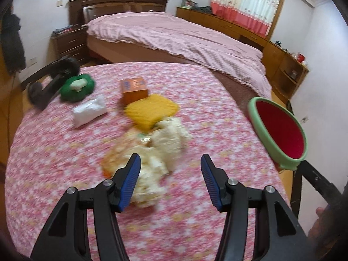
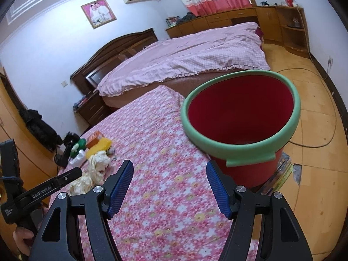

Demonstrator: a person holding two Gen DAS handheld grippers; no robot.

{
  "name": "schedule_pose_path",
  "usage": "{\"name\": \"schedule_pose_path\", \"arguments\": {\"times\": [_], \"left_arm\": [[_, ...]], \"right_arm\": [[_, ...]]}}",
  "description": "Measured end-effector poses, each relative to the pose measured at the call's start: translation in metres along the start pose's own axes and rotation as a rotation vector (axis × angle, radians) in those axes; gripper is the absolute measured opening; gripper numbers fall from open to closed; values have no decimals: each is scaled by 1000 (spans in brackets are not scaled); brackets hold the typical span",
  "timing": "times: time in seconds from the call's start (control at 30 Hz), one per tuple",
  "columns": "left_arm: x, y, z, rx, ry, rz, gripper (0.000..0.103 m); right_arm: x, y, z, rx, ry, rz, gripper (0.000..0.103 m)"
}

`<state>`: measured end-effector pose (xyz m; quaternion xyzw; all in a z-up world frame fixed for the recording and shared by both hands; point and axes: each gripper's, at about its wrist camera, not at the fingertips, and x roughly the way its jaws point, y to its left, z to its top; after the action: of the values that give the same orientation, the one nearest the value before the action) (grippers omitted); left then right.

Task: Collect trash
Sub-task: 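Withdraw both open tools from the bucket back over the bed, then grasp a crumpled cream plastic bag with the left tool while the right tool reaches another bag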

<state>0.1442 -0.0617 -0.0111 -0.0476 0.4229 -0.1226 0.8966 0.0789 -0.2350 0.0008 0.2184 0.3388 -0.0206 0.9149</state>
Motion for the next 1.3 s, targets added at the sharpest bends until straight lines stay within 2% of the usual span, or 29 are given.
{"name": "schedule_pose_path", "arguments": {"times": [0.23,0.47,0.73,0.83,0.97,1.13,1.23,1.3], "left_arm": [[8,28,-13,-37,14,58,59],[26,36,-20,-58,60,43,59],[37,29,-27,-50,84,0,58],[36,29,-29,-54,78,-31,45],[30,32,-28,-66,71,-62,42],[11,39,-25,-77,26,-80,42],[-1,48,-20,-92,-15,-66,42],[-8,56,-16,-95,-53,-22,42]], "right_arm": [[7,14,-8,-21,34,8,71],[16,24,-13,-42,60,7,71],[19,26,-14,-46,73,-3,71],[20,29,-14,-53,76,-2,71],[22,35,-14,-70,79,2,71],[27,48,-12,-105,87,13,71],[31,58,-11,-127,95,25,71],[35,66,-10,-149,99,30,71]]}}
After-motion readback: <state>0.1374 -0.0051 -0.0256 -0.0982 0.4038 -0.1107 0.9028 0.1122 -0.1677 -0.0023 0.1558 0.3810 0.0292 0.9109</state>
